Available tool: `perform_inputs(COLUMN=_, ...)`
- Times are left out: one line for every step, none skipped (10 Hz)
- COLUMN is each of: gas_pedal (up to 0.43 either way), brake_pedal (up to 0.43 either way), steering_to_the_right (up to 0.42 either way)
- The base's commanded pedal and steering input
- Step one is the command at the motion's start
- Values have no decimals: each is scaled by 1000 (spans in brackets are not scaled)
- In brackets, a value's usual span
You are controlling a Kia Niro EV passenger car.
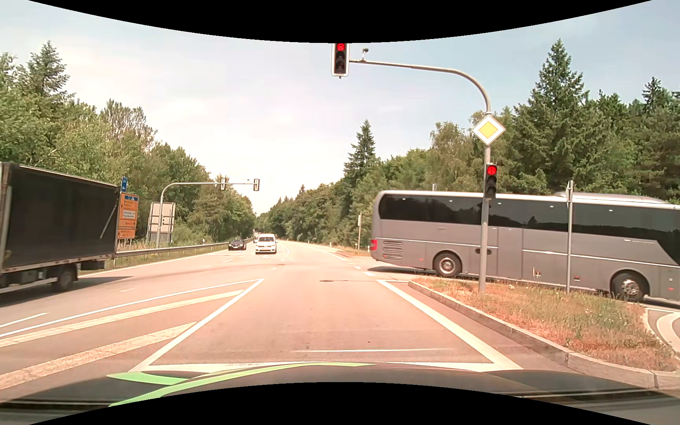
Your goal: Follow the waypoints while adhering to traffic rules and regulations
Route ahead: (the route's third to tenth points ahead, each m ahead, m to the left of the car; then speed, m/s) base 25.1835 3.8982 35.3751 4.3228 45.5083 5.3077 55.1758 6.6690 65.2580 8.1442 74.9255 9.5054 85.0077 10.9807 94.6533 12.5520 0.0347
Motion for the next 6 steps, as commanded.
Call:
perform_inputs(gas_pedal=0, brake_pedal=262, steering_to_the_right=-14)
perform_inputs(gas_pedal=0, brake_pedal=262, steering_to_the_right=-15)
perform_inputs(gas_pedal=0, brake_pedal=262, steering_to_the_right=-15)
perform_inputs(gas_pedal=0, brake_pedal=262, steering_to_the_right=-14)
perform_inputs(gas_pedal=0, brake_pedal=262, steering_to_the_right=-15)
perform_inputs(gas_pedal=0, brake_pedal=262, steering_to_the_right=-15)
